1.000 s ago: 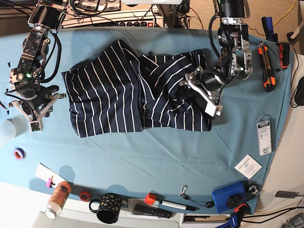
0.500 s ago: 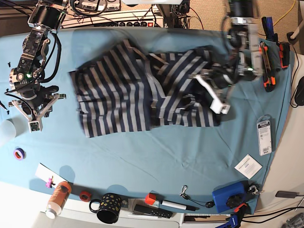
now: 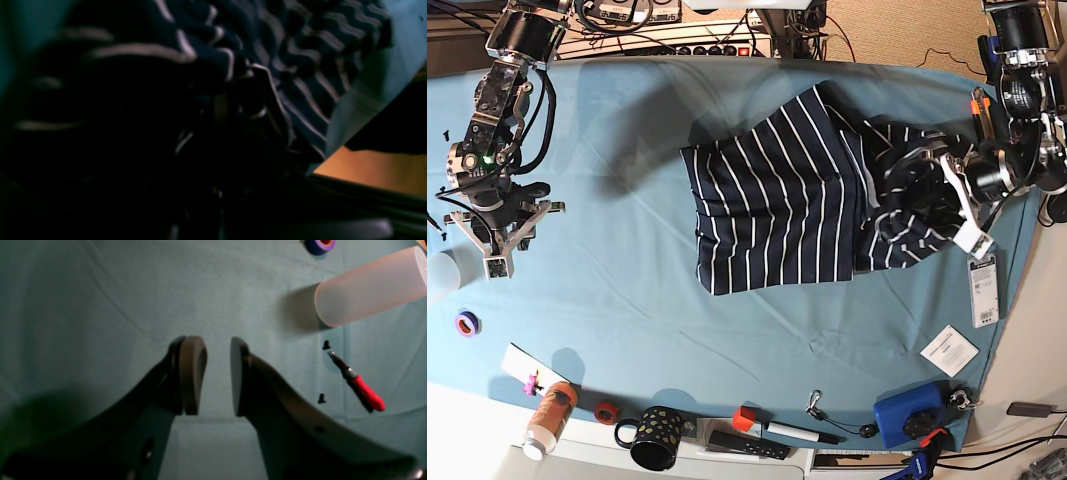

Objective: Layout the t-shirt on the table in an organized manner, then fold the t-shirt properly
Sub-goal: 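Fold the opposite side with the left gripper across toward the middle, then fold the shirt in half with the left gripper toward the collar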

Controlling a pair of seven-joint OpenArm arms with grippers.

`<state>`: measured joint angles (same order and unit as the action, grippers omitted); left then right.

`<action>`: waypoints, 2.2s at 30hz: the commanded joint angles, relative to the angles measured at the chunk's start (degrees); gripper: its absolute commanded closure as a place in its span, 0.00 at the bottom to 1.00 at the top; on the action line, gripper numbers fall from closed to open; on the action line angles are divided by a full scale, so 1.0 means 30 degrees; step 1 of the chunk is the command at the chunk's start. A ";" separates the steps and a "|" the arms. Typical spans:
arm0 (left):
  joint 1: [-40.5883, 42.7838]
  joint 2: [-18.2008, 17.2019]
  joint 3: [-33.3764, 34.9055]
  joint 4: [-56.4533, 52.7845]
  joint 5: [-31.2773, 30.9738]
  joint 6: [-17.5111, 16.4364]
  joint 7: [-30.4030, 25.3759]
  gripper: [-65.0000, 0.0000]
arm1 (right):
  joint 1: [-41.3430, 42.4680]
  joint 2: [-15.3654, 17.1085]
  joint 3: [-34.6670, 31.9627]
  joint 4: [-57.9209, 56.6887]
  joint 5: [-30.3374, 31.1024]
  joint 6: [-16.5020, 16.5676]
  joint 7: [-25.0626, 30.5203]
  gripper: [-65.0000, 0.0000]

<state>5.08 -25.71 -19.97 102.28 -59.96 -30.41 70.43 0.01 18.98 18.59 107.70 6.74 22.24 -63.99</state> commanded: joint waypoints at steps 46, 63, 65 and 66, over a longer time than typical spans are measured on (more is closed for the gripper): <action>-0.2688 1.0207 1.4979 0.6717 2.0108 0.6987 -0.5909 0.51 | 0.0306 0.0284 0.0087 0.0350 0.0321 -0.0379 0.0495 0.76; -0.0707 0.8233 1.4965 0.4998 2.8057 1.4120 -0.5923 0.51 | 0.0306 0.0284 0.0087 0.0350 0.0321 -0.0379 0.0488 0.76; -0.0831 0.8240 1.4965 0.4998 2.9791 1.4528 -0.5931 0.51 | 0.0299 0.0284 0.0087 0.0350 0.0321 -0.0379 0.0481 0.76; -0.0896 0.8240 1.4965 0.4991 3.0228 1.4498 -0.5909 0.51 | 0.0262 0.0284 0.0087 0.0350 0.0321 -0.0379 0.0495 0.76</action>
<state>3.09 -1.43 24.84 116.18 30.13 13.04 54.08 -0.01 18.87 18.59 107.70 7.55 21.37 -63.79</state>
